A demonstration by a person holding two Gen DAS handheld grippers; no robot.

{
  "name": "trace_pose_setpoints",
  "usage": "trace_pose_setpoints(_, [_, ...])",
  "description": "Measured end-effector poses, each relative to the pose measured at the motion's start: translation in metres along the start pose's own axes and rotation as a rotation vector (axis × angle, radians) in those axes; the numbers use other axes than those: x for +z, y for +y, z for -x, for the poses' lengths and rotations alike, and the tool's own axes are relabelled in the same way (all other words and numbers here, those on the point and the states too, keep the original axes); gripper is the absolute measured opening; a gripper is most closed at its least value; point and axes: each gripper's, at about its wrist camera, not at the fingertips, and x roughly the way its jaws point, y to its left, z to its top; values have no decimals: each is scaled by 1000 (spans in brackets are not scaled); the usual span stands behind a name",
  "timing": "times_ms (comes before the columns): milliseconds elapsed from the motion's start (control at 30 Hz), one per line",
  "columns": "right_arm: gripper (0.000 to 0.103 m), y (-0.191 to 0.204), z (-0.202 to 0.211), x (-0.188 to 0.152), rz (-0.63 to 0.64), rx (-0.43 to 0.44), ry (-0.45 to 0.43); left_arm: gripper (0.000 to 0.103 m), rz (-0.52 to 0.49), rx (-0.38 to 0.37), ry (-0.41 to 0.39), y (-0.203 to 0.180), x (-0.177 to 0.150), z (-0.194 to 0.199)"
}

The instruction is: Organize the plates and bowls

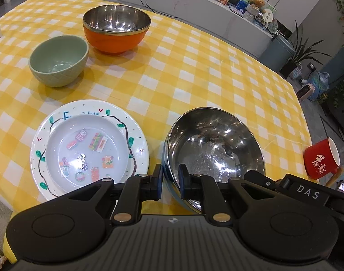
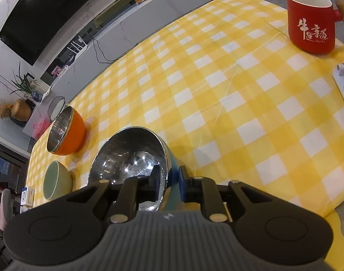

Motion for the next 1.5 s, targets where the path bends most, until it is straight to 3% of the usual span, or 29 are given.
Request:
trace_pose_setpoints(133, [26,-1,0,0,-13,19,1,18,-4,-7,0,0,0,0])
trace_pose_setpoints(233, [29,1,0,0,-8,19,-5,27,-1,-29,4,1,1,0])
trace_pose_setpoints(500, [48,8,5,1,48,3,-53,50,-47,-34,-43,-3,3,10])
trace_pose_setpoints(600, [57,12,8,1,83,-7,-80,53,-79,-34,-61,-6,7,16])
trace_pose_setpoints(833, [68,29,18,1,199,-31,-170,55,-146,-35,-115,-1,23,30])
trace_pose_setpoints(1100, [70,50,10,2,242,14,-180,55,-154,-24,-164,25,50,40])
trace_pose_setpoints(1500, [72,125,-28,7,357,87,-155,55,-101,2,-214,74,108,34])
